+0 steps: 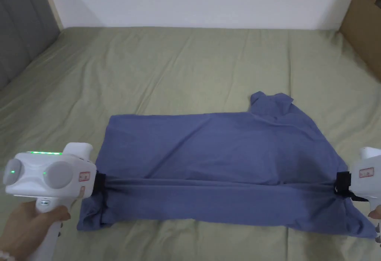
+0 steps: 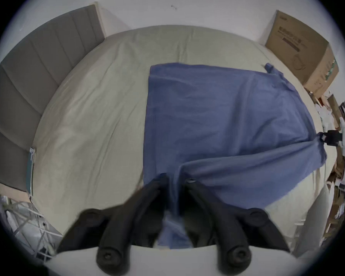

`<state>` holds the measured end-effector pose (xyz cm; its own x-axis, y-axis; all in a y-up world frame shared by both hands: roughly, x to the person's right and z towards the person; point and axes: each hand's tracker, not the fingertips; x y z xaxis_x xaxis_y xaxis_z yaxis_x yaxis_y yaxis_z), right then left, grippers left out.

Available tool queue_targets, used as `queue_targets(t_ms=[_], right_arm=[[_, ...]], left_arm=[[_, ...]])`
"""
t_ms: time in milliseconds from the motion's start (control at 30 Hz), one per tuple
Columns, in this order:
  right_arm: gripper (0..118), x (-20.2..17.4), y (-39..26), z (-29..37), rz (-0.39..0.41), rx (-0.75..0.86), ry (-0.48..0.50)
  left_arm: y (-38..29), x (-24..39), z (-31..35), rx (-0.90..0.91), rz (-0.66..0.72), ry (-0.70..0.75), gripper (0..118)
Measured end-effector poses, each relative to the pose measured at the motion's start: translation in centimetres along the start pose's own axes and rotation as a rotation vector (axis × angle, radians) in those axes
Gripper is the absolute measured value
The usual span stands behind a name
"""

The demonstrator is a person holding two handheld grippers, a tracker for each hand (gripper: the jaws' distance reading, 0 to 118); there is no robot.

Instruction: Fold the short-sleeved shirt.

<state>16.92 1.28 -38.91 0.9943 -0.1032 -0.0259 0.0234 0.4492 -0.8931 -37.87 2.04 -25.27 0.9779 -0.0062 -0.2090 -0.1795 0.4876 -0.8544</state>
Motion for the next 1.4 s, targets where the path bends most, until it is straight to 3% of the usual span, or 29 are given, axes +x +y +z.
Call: queue_targets(t_ms=[67, 100, 133, 167, 267, 300, 333, 367, 400, 433, 600, 633, 667, 733, 867, 967, 1000, 1033, 1067, 1167, 1200, 1233, 1300, 1400], right_arm=[[45, -0.6, -0.2, 0.0, 0.063, 0.012, -0.075], [45, -0.6, -0.3, 0.4, 0.068, 0.027, -0.062], [45, -0.4, -0.4, 1.0, 0.073, 0.042, -0.048], [45, -0.4, -0.5, 1.7, 0.068, 0.053, -0.038], [45, 0.2, -1.0, 4.0, 0.064, 0.099, -0.006], [41, 0.3, -1.4, 4.6, 0.067, 0.121, 0.001], [26, 0.3, -1.9, 5.4, 0.071, 0.132, 0.002], [3, 0.3, -2.6, 6.1, 0.078, 0.139, 0.005], [0, 0.3, -3.2, 6.5, 0.07, 0.144, 0.001], [0, 0.4, -4.1, 6.8, 0.021, 0.146, -0.012], [0, 1.1, -8.1, 6.7, -0.009, 0.085, 0.044], [0, 1.0, -8.8, 6.5, -0.004, 0.081, 0.037], [0, 1.0, -9.3, 6.3, 0.005, 0.069, 0.03], [0, 1.2, -10.2, 6.1, 0.001, 0.056, 0.026], [0, 1.5, -11.2, 6.2, -0.029, 0.036, 0.038], [0, 1.7, -11.9, 6.2, -0.03, 0.026, 0.032], [0, 1.9, -12.0, 6.1, -0.034, 0.023, 0.034], [0, 2.1, -12.1, 6.1, -0.044, 0.017, 0.035], [0, 2.3, -12.3, 6.2, -0.057, 0.016, 0.034], [0, 2.9, -12.2, 6.7, -0.085, 0.034, 0.033], [7, 3.0, -12.0, 6.8, -0.086, 0.043, 0.035], [27, 3.1, -11.5, 6.8, -0.089, 0.055, 0.032], [81, 3.1, -10.5, 6.4, -0.095, 0.069, 0.02], [82, 3.5, -9.2, 4.8, -0.103, 0.097, 0.042]], left_arm=[[-0.1, -0.1, -0.9, -0.032, 0.041, 0.034, 57], [-0.3, -0.3, -0.8, -0.031, 0.043, 0.028, 91], [-0.7, -0.5, -0.4, -0.027, 0.054, 0.02, 104], [-1.0, -0.9, 0.0, -0.015, 0.066, 0.007, 106], [-2.1, -1.8, 1.7, 0.012, 0.092, 0.007, 102], [-2.7, -1.9, 2.5, 0.024, 0.103, 0.001, 87], [-3.5, -2.1, 3.6, 0.049, 0.127, -0.035, 62], [-4.4, -2.3, 4.5, 0.06, 0.153, -0.066, 30], [-5.1, -2.2, 4.9, 0.057, 0.164, -0.075, 0], [-6.4, -1.9, 5.3, 0.04, 0.156, -0.058, 0], [-10.5, -1.9, 5.3, 0.029, 0.211, -0.074, 1], [-10.7, -2.0, 5.0, 0.035, 0.21, -0.071, 9], [-10.7, -2.1, 4.7, 0.05, 0.22, -0.055, 25], [-10.3, -2.1, 4.4, 0.065, 0.24, -0.023, 80], [-9.5, -2.1, 3.3, 0.09, 0.276, -0.078, 100], [-9.5, -1.7, 1.7, 0.043, 0.276, -0.101, 92], [-9.6, -1.3, 1.4, 0.025, 0.269, -0.101, 62], [-9.8, -1.2, 0.8, -0.014, 0.271, -0.08, 20], [-10.3, -1.1, 0.5, -0.018, 0.264, -0.055, 5], [-10.4, -0.7, 2.3, 0.021, 0.281, -0.098, 5], [-10.2, -0.7, 2.3, 0.021, 0.279, -0.096, 5], [-10.1, -0.7, 1.6, 0.015, 0.27, -0.093, 5], [-9.7, -0.5, 1.3, 0.007, 0.251, -0.085, 5], [-9.4, 0.3, 1.7, 0.002, 0.225, -0.073, 5]])
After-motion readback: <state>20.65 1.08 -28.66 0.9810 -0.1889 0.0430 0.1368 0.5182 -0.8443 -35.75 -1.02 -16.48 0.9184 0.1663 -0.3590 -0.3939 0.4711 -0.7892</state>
